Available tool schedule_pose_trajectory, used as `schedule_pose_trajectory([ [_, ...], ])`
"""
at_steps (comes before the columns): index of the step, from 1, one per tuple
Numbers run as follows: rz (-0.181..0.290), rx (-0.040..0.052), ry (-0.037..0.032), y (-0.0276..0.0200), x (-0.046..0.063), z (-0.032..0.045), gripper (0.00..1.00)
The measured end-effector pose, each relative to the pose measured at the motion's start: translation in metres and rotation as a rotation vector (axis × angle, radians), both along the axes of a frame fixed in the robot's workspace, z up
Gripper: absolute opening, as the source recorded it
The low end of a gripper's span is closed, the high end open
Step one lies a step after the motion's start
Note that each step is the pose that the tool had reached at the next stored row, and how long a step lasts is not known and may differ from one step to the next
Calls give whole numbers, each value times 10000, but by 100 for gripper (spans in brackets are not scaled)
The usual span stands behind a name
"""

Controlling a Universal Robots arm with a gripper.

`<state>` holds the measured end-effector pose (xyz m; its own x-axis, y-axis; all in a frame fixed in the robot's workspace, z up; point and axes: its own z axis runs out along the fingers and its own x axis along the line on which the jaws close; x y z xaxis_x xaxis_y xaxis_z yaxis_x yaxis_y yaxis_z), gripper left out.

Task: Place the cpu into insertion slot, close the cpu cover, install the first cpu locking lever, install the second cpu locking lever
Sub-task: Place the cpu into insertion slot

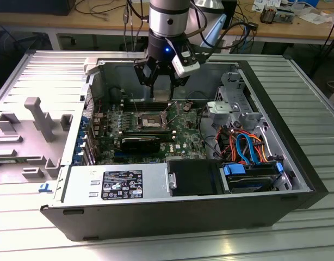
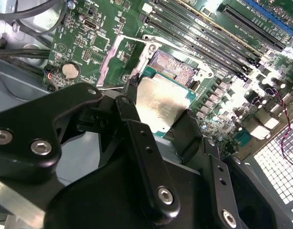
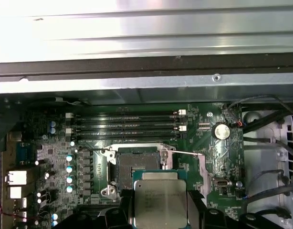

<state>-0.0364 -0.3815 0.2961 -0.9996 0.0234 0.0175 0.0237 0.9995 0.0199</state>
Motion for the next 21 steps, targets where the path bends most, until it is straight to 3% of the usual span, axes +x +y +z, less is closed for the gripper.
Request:
schedule_pose_trajectory([
  [21,-1,0,0,-3,-40,-52,54],
])
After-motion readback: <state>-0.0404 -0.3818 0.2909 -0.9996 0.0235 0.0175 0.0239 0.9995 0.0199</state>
